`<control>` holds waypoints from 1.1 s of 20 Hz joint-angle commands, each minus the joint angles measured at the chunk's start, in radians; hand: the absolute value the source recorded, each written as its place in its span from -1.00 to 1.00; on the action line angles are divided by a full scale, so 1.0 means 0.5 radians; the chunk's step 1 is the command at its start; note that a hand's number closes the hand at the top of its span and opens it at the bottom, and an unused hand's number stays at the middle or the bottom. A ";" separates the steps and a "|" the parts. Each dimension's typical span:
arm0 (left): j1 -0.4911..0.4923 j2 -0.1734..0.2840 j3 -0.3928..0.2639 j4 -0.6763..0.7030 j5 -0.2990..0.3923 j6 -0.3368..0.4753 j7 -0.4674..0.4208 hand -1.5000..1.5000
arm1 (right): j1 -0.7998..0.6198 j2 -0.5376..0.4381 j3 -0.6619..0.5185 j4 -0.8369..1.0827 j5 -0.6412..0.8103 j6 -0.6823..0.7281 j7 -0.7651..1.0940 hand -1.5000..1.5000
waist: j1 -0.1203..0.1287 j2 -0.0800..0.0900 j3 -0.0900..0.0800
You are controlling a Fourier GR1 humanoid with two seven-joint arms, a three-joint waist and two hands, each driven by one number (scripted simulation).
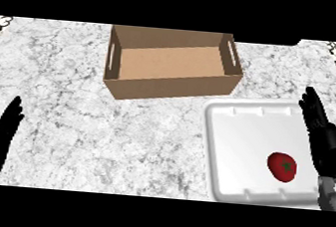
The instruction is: Pick the tomato from the tray and place it in the cardboard box
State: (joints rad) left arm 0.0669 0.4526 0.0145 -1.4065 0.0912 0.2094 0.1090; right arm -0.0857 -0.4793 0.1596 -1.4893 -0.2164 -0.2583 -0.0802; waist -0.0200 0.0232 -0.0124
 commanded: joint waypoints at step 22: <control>-0.330 0.102 -0.104 0.023 -0.266 0.021 -0.039 0.00 | -0.489 -0.817 0.480 0.412 0.408 1.751 -1.914 -1.00 | 0.169 0.002 0.047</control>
State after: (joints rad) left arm -0.0847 0.5070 -0.0273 -1.3995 -0.0313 0.2209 0.0834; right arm -0.2648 -0.8337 0.3999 -1.3583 -0.1087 0.4997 -0.7838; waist 0.0563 0.0269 0.0119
